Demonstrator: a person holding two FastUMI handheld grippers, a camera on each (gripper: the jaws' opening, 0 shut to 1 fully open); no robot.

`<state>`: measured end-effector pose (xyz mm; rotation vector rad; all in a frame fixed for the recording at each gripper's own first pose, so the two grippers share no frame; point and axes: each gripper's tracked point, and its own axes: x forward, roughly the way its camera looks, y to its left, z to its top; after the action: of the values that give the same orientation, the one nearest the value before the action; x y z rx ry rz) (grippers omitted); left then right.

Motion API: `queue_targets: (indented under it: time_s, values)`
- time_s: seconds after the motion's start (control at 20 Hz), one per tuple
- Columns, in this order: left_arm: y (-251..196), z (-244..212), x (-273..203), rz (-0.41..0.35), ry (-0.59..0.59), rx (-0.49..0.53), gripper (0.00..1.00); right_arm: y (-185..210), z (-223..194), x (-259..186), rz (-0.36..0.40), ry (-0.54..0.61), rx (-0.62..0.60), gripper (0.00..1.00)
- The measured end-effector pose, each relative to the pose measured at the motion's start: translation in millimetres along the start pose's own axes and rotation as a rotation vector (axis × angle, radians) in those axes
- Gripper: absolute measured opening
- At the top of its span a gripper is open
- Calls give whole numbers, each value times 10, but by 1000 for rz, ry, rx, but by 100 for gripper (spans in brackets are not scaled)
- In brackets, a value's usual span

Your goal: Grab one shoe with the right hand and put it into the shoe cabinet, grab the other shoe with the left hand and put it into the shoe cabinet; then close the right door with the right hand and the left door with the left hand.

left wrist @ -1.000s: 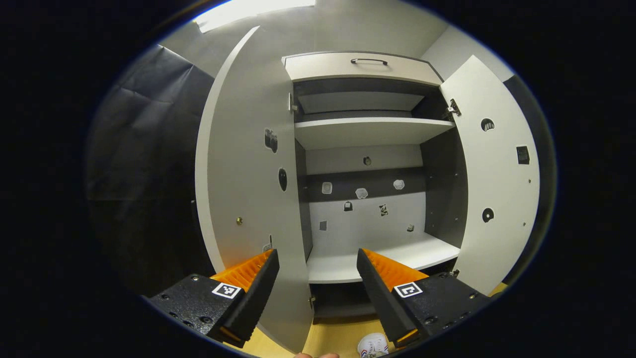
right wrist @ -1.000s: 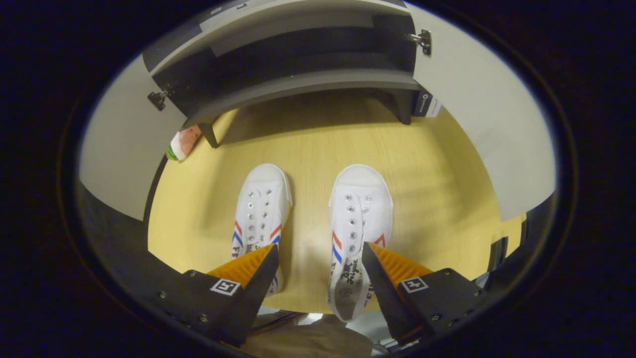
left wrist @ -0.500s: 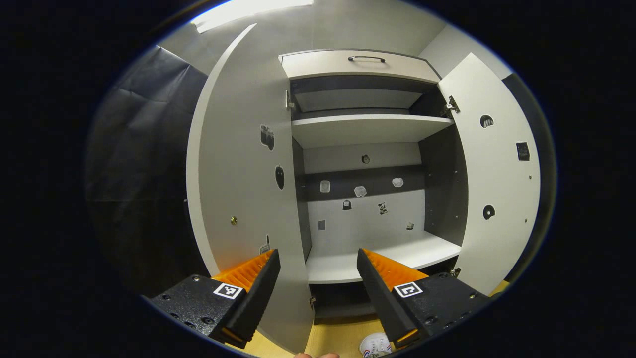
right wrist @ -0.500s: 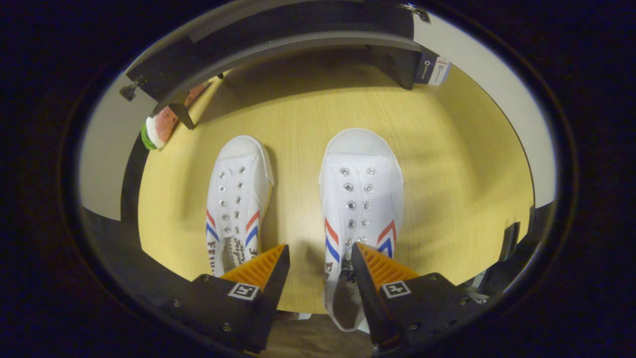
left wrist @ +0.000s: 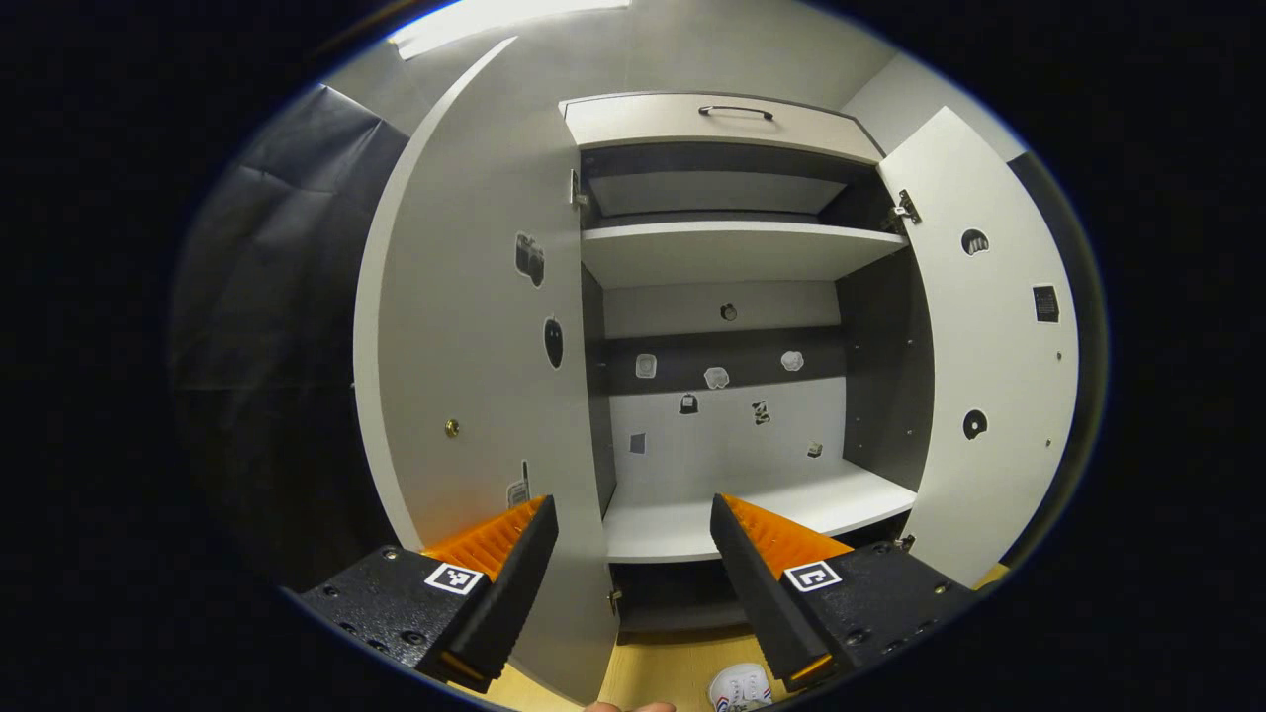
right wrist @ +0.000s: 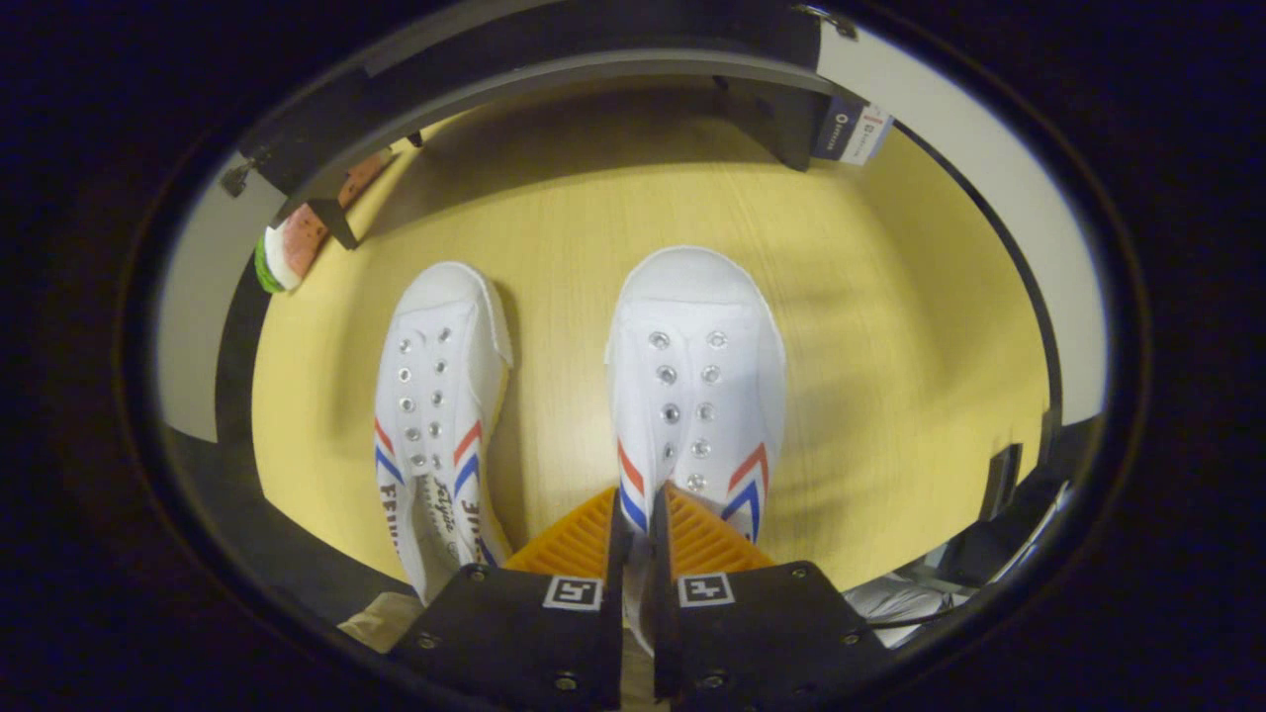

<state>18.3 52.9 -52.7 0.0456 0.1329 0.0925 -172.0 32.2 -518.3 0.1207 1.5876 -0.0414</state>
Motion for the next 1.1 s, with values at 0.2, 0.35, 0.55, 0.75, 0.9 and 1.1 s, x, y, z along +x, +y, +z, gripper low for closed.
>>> queue_targets:
  time_s: [0.2, 0.35, 0.55, 0.75, 0.9, 1.1]
  values:
    - [0, 6, -4, 1, -3, 5, 95, 30, -9, 15, -9, 4, 12, 1]
    - [-2, 21, -10, -1, -6, 7, 95, 28, 7, 9, -13, -9, 19, 1]
    - [-1, 30, -18, -3, -10, 8, 95, 14, 40, -83, -14, -60, 39, 1]
    - [-17, 32, -27, -8, -13, -1, 95, 50, 158, -365, 49, -96, 93, 0]
    - [-31, 25, -36, -13, -13, -7, 95, 61, 279, -665, 77, -140, 87, 1]
    - [-44, 17, -52, -17, -15, -27, 95, 157, 440, -961, 101, -208, 48, 0]
